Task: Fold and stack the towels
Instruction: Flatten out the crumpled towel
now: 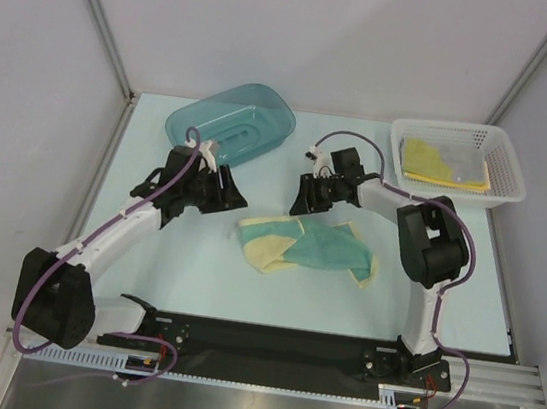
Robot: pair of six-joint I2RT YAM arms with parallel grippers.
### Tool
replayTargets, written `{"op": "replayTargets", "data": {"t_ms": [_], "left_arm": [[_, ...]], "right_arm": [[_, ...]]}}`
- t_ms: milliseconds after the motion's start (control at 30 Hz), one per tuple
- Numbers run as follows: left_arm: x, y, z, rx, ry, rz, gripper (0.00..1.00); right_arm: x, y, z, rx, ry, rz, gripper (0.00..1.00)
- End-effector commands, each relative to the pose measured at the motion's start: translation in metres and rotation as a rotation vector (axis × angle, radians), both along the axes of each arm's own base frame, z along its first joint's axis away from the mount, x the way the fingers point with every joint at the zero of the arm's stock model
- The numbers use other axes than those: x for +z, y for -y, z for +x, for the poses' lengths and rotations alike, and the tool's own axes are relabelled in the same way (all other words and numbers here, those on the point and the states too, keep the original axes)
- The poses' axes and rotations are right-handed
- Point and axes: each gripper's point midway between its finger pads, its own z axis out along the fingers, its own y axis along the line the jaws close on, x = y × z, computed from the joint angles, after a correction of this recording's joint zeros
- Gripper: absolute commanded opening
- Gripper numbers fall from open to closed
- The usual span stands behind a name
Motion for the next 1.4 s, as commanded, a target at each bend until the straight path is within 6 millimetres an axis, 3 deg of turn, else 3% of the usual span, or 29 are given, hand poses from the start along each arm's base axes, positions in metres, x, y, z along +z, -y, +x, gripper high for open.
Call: {"op": "replayTargets", "data": {"t_ms": [0,233,333,500,633,767,833,900,933,967,1133,1267,1367], "left_arm": [[0.004,-0.005,0.002,0.001,0.039,0.013,0.58],[0.001,-0.006,0.002,0.003,0.036,0.016,0.59],[-0.001,-0.007,0.002,0.004,0.033,0.021,0.58],[-0.003,-0.007,0.003,0.005,0.030,0.019,0.58],[-0.004,-0.007,0.003,0.007,0.030,0.023,0.58],[-0.001,-0.007,0.005,0.001,0.051,0.020,0.59],[0.005,0.000,0.007,-0.033,0.066,-0.020,0.59],[0.020,0.004,0.016,-0.039,0.098,-0.087,0.59],[0.022,0.006,0.019,-0.044,0.096,-0.104,0.59],[0.026,0.008,0.021,-0.046,0.100,-0.115,0.59],[0.040,0.008,0.036,-0.056,0.145,-0.096,0.59],[0.044,0.007,0.044,-0.048,0.213,-0.093,0.59],[0.038,0.009,0.044,-0.038,0.213,-0.120,0.59]], "right_arm": [[-0.012,0.002,0.009,-0.019,-0.005,-0.057,0.43],[-0.028,-0.001,0.005,-0.016,-0.031,-0.078,0.45],[-0.026,-0.007,0.004,0.004,-0.028,-0.053,0.45],[-0.019,-0.015,0.002,0.044,-0.015,0.000,0.40],[-0.016,-0.016,0.003,0.045,-0.009,0.002,0.28],[0.008,-0.015,0.015,0.017,0.055,-0.001,0.13],[0.032,-0.015,0.021,-0.021,0.135,-0.015,0.05],[0.044,-0.014,0.017,-0.031,0.167,-0.027,0.03],[0.064,-0.014,0.013,-0.034,0.204,-0.016,0.01],[0.071,-0.017,0.007,-0.027,0.219,-0.015,0.00],[0.111,-0.004,-0.024,-0.013,0.262,-0.036,0.00],[0.121,0.023,-0.041,-0.055,0.229,-0.102,0.00],[0.118,0.038,-0.043,-0.068,0.223,-0.119,0.10]]}}
